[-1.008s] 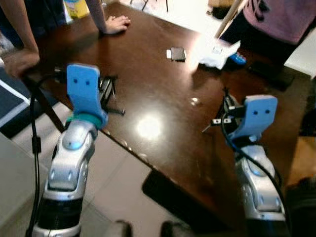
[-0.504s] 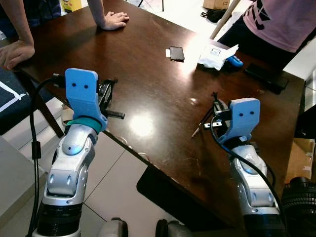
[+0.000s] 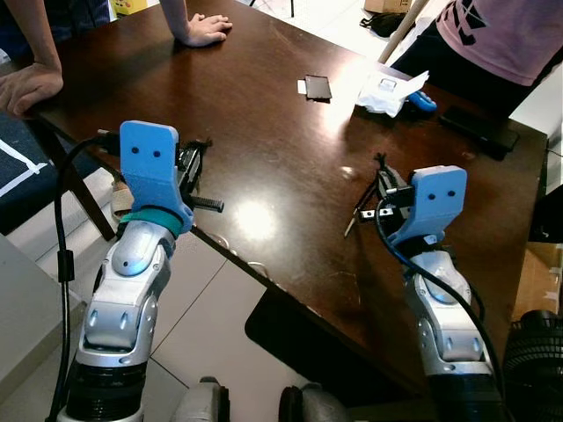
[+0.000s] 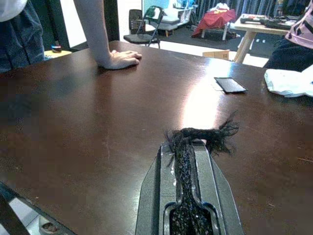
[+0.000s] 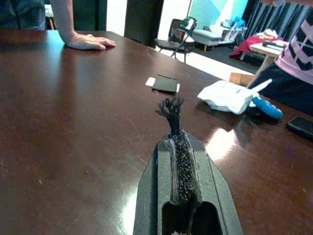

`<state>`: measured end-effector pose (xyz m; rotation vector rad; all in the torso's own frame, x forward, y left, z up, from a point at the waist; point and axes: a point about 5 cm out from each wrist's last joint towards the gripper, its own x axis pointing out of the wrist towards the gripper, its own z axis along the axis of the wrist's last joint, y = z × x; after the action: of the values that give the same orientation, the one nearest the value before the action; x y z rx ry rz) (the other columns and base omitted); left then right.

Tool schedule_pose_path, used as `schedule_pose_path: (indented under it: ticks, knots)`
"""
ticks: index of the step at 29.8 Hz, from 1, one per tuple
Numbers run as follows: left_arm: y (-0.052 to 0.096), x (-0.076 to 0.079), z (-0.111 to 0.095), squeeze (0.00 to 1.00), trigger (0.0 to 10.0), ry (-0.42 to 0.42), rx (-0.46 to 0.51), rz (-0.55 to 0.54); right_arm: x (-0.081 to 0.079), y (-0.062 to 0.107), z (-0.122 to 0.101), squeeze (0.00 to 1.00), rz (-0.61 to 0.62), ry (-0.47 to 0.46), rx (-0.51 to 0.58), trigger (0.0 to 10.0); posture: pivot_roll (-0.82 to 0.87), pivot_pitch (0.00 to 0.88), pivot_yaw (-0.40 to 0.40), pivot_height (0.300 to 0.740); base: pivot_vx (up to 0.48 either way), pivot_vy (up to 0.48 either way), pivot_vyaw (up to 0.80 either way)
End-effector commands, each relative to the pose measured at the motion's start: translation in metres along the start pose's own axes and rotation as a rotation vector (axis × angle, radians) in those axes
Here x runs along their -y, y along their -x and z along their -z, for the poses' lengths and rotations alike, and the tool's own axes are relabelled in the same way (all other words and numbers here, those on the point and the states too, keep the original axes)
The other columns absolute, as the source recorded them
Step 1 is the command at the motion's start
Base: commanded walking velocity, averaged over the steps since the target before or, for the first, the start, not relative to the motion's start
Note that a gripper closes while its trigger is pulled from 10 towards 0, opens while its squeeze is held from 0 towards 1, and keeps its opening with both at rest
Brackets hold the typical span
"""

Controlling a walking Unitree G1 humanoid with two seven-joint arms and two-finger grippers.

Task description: Hang keys on a hook

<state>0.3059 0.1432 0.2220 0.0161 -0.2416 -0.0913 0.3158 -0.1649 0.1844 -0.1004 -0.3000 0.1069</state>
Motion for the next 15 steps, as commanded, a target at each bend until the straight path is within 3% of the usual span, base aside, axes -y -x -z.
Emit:
schedule_pose_path:
  ticks: [1, 4, 15]
  knots:
    - [0.0015, 0.0024, 0.0008, 0.0, 10.0, -0.008, -0.004, 0.004, 0.0034, 0.0001, 0.0043, 0.0, 0.014, -0.023, -0.023, 10.0, 0.08, 0.098, 0.021, 0.66, 0.0, 0.0, -0.54]
    - [0.0016, 0.0025, 0.0009, 0.0, 10.0, -0.009, -0.004, 0.005, 0.0032, -0.0002, 0.0041, 0.0, 0.013, -0.029, -0.022, 10.0, 0.08, 0.098, 0.021, 0.664, 0.0, 0.0, -0.51]
    - [0.0013, 0.001, -0.0006, 0.0, 10.0, -0.02, -0.003, 0.004, 0.0047, -0.0021, 0.0044, 0.0, 0.033, -0.047, -0.017, 10.0, 0.09, 0.094, 0.03, 0.706, 0.0, 0.0, 0.0]
